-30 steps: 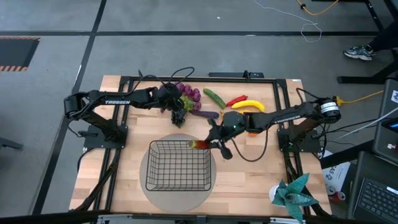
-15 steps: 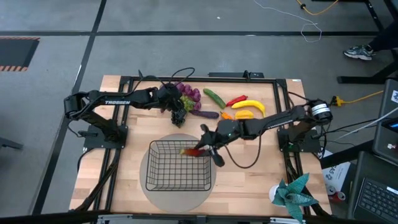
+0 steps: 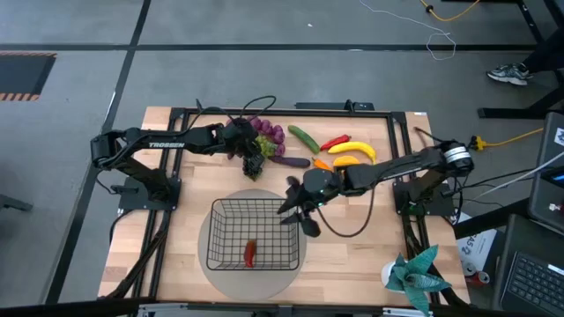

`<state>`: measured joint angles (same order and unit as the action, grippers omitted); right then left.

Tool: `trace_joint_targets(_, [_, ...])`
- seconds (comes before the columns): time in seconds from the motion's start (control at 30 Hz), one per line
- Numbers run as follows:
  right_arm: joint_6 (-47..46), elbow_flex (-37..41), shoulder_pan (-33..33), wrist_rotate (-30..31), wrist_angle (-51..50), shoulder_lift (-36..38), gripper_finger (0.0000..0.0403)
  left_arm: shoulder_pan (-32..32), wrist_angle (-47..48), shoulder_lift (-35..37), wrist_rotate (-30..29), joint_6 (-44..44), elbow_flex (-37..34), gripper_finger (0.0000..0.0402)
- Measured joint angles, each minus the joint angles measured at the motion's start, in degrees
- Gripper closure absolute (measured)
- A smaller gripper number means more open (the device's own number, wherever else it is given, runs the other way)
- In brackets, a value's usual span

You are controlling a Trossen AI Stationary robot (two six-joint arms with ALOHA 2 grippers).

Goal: Build produce basket
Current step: Put the starfruit into the black wire basket

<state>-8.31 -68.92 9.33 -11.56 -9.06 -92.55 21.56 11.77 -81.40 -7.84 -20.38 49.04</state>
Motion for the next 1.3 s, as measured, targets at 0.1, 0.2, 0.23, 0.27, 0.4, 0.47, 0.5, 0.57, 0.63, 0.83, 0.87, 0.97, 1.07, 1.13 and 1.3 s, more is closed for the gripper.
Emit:
trace_joint_targets(0.1, [0.93,-2.32,-0.14,11.3,-13.84,3.55,0.0248,0.0,0.13,0.02,0.0,-0.02,-0.02,0.028])
trace_joint_targets(0.2, [0.97,-4.48,-0.19,19.17,-27.92,7.14,0.0248,-0.53,0.13,0.02,-0.04,-1.15,-0.07,0.028])
trace_joint_targets(0.23, [1.07,-4.95,-0.19,19.69,-32.29,8.06,0.0248,-0.78,0.21,0.02,-0.02,-1.69,-0.13,0.028])
trace_joint_targets(0.27, [1.25,-5.12,-0.19,19.63,-36.54,9.07,0.0248,-1.06,0.38,0.02,-0.01,-2.03,-0.15,0.028])
trace_joint_targets(0.4, [-1.81,-5.14,-0.13,19.46,-48.5,12.38,0.0248,-2.93,0.34,0.02,-0.01,-4.18,-0.15,0.028])
trace_joint_targets(0.47, [-4.31,-4.69,-0.17,19.8,-51.42,13.6,0.0248,-4.02,0.35,0.02,0.0,-4.62,-0.15,0.028])
trace_joint_targets(0.5, [-4.97,-4.48,-0.19,20.22,-52.2,13.91,0.0247,-4.62,0.35,0.02,-0.02,-4.66,-0.15,0.028])
trace_joint_targets(0.57, [-4.83,-3.84,-0.17,21.76,-53.59,14.58,0.0247,-5.67,0.24,0.02,0.03,-5.16,-0.15,0.028])
trace_joint_targets(0.63, [-3.13,-3.45,-0.14,24.05,-53.97,14.88,0.0247,-6.61,0.22,0.02,0.07,-7.53,-0.15,0.028])
trace_joint_targets(0.83, [2.44,-1.41,-4.49,28.65,-57.91,14.88,0.0247,-8.05,0.27,0.02,0.05,-11.03,-0.15,0.028])
trace_joint_targets(0.87, [2.37,-1.0,-5.91,28.02,-58.19,14.88,0.0247,-8.14,0.28,0.02,0.04,-11.08,-0.15,0.028])
trace_joint_targets(0.97, [2.08,0.32,-10.6,24.35,-57.76,14.88,0.0247,-8.42,0.27,0.02,0.05,-11.08,-0.15,0.028])
trace_joint_targets(1.07, [3.85,2.29,-14.86,20.14,-55.08,14.86,0.0247,-8.42,0.26,0.02,0.02,-11.08,-0.15,0.028])
trace_joint_targets(1.13, [5.83,3.93,-17.49,18.4,-53.15,14.87,0.0247,-8.42,0.28,0.02,0.02,-11.08,-0.15,0.028])
trace_joint_targets(1.3, [8.7,8.47,-23.7,14.57,-51.54,14.86,0.0247,-8.42,0.84,0.02,0.02,-11.08,-0.15,0.028])
